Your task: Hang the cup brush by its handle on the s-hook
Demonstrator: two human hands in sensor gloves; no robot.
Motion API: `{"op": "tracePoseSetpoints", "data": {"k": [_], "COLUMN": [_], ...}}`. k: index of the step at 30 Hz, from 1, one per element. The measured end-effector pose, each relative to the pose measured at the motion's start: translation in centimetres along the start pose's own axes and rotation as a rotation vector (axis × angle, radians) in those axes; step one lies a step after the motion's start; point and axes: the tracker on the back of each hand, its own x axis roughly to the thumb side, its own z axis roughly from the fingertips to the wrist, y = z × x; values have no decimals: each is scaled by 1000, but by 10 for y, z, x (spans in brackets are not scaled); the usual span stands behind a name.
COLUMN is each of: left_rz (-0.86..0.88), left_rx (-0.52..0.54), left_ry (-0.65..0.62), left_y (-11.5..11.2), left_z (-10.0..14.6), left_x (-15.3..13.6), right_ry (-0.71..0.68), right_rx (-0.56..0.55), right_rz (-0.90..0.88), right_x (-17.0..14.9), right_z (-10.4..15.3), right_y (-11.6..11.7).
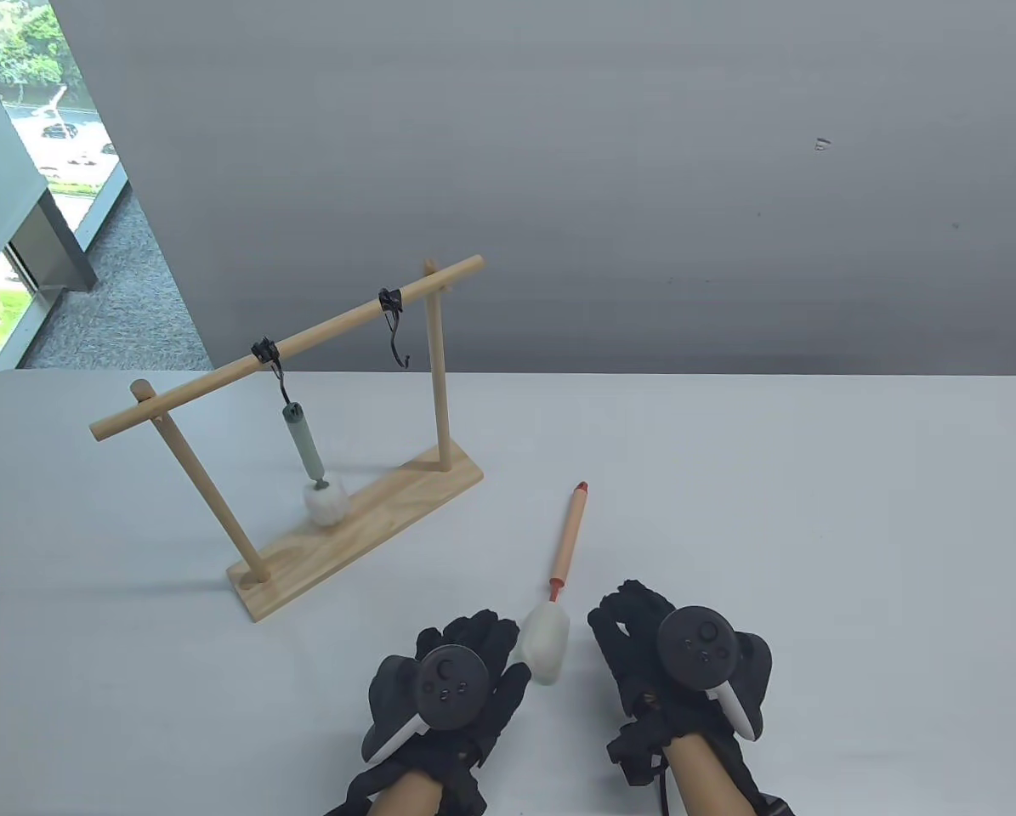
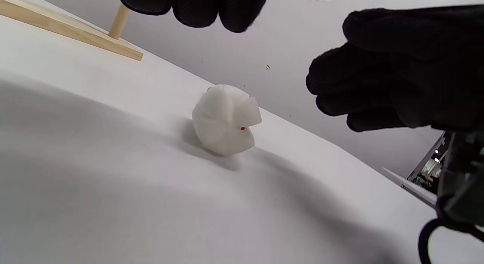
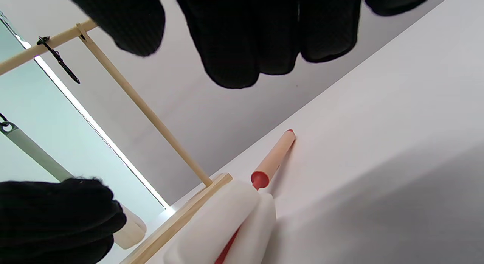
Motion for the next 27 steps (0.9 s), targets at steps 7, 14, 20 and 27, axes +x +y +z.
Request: {"op": "tracePoseSetpoints", "data": {"k": [7,14,20,27], "left_rz": [-38,-35,-39,-40], "left_rx": [-39,-24,-26,-22], "left_ry": [6,11,10,30], "left_y": [-5,-4,-4,-2], "left_z": [0,3,3,4], "left_x": [-8,-14,-14,-17], "right_ry": [52,70,104,152], "right_rx": [60,87,119,145], "right_rz": [164,390,511,592], "right_x": [6,15,19,19], "right_z": [-27,-57,-76,-100], "right_y": [16,36,55,69]}}
